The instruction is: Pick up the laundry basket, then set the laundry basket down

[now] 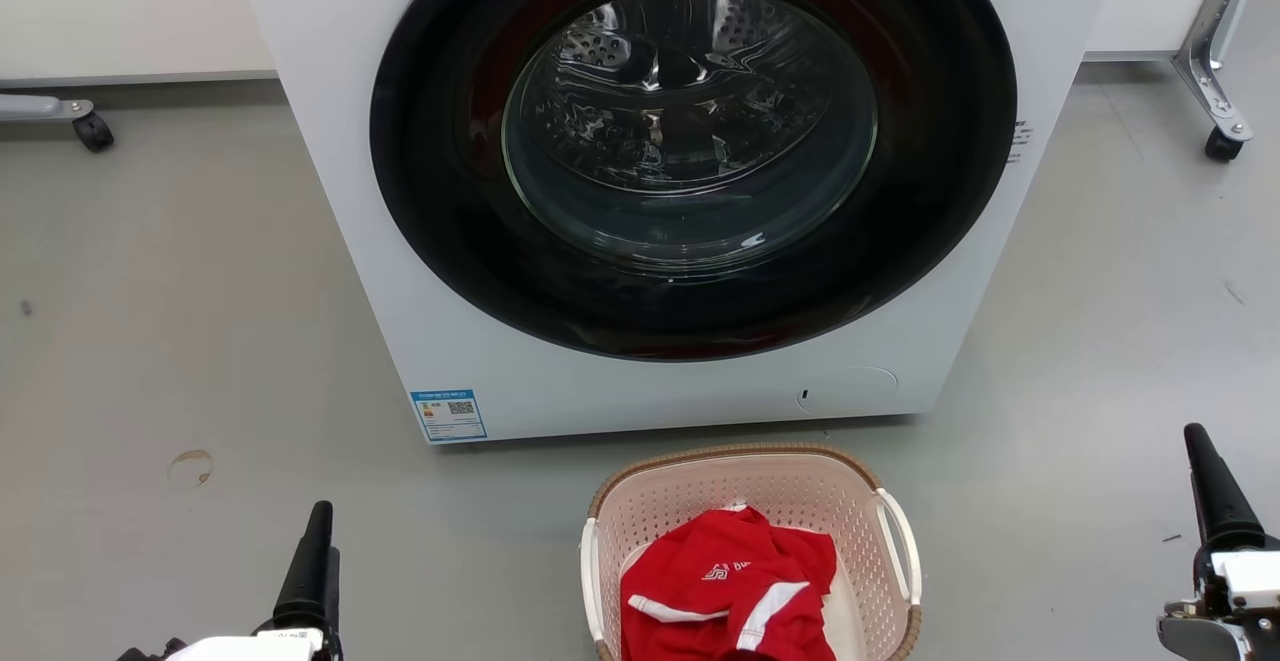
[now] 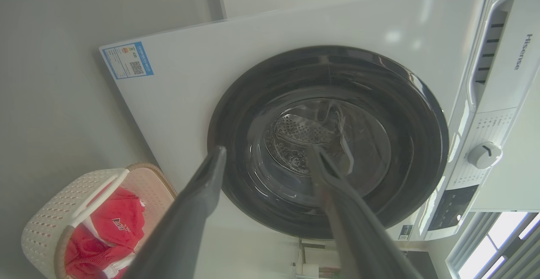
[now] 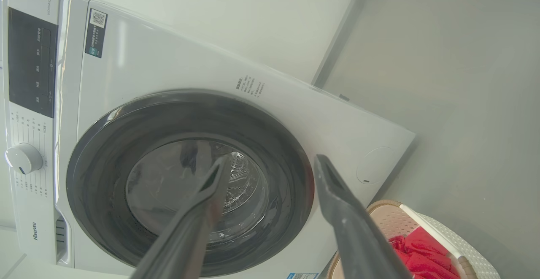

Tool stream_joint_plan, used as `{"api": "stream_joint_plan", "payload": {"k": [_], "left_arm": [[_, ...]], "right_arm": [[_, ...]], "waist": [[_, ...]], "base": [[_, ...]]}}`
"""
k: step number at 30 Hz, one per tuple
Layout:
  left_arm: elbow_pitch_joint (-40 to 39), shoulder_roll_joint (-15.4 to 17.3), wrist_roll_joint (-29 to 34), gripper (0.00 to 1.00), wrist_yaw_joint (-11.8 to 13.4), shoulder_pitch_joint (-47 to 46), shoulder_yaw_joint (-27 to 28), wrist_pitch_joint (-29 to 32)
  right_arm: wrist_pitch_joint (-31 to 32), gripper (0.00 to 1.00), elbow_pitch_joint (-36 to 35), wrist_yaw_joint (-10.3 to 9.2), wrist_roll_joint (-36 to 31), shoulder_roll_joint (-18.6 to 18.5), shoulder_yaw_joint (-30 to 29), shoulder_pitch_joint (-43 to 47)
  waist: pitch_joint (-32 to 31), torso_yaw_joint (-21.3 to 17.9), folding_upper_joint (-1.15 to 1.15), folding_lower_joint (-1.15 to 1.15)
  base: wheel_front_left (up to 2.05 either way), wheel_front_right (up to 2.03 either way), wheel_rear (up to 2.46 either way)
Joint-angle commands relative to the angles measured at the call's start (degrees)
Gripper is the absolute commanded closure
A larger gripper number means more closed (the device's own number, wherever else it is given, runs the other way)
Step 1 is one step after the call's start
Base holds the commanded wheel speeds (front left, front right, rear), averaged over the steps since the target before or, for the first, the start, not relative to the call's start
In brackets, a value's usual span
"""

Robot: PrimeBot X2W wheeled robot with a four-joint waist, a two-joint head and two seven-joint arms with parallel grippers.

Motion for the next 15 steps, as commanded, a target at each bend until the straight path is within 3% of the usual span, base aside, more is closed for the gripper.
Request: {"api": "stream_joint_plan", "payload": {"k": [1,15], "left_arm": [[-1.8,0.6,0.8,0.0,0.3,-1.7,0.0,-0.4],[-2.5,0.8,11.0,0.0,2.2,-1.8,-2.2,-2.7]], "right_arm": [[-0.7,0.0,-2.0,0.1,-1.2,-1.9,0.2,-1.2],[-3.1,0.0,-3.6,0.14,-15.1,-3.5,3.9,-0.7]], "waist": [[0.0,0.0,0.0,-0.01],[-0.2,0.2,0.0,-0.01]], "base": [[0.0,0.0,0.0],[0.0,0.0,0.0]]}}
